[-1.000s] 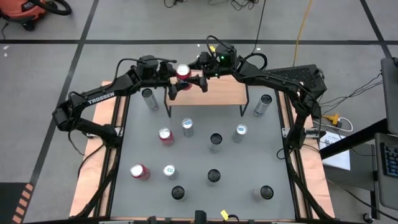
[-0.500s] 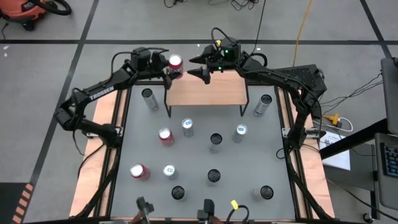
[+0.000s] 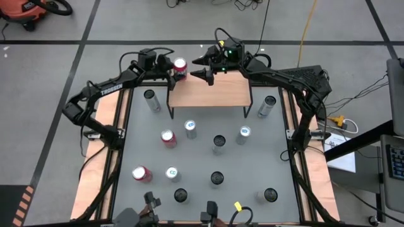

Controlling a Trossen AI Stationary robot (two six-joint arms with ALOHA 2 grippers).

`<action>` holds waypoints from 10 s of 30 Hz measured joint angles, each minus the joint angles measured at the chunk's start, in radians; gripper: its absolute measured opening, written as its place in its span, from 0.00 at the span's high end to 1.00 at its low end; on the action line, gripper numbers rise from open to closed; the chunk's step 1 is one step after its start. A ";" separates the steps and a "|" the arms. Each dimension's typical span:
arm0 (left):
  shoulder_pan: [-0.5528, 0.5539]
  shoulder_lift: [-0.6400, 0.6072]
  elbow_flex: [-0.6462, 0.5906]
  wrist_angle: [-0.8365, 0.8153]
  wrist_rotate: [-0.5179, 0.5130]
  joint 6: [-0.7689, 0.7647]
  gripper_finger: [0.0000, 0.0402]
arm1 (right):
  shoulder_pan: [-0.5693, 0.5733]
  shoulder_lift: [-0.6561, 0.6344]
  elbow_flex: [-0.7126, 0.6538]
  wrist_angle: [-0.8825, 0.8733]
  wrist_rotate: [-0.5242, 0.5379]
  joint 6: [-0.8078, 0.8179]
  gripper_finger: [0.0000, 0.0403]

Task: Place canned beverage on shelf
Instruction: Put the bottom right red soda can on the shelf, then put the top red soda can on the shelf aligned with the other red soda can

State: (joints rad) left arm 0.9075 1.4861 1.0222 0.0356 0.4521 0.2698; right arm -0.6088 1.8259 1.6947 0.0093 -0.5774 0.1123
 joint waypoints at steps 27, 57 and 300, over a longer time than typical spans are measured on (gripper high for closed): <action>-0.002 0.049 0.002 -0.066 -0.026 0.001 0.13 | -0.014 0.000 0.000 -0.006 -0.004 0.007 0.21; -0.005 -0.225 0.064 -0.265 -0.142 -0.082 0.07 | 0.010 -0.002 0.000 -0.051 0.144 0.018 0.27; -0.858 0.051 0.532 -1.406 -0.465 -1.153 0.29 | 0.455 -0.281 0.100 -0.979 0.162 0.038 0.98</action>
State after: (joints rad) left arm 0.0498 1.5375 1.5540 -1.3706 -0.0133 -0.8830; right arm -0.1534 1.5451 1.7950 -0.9693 -0.4152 0.1499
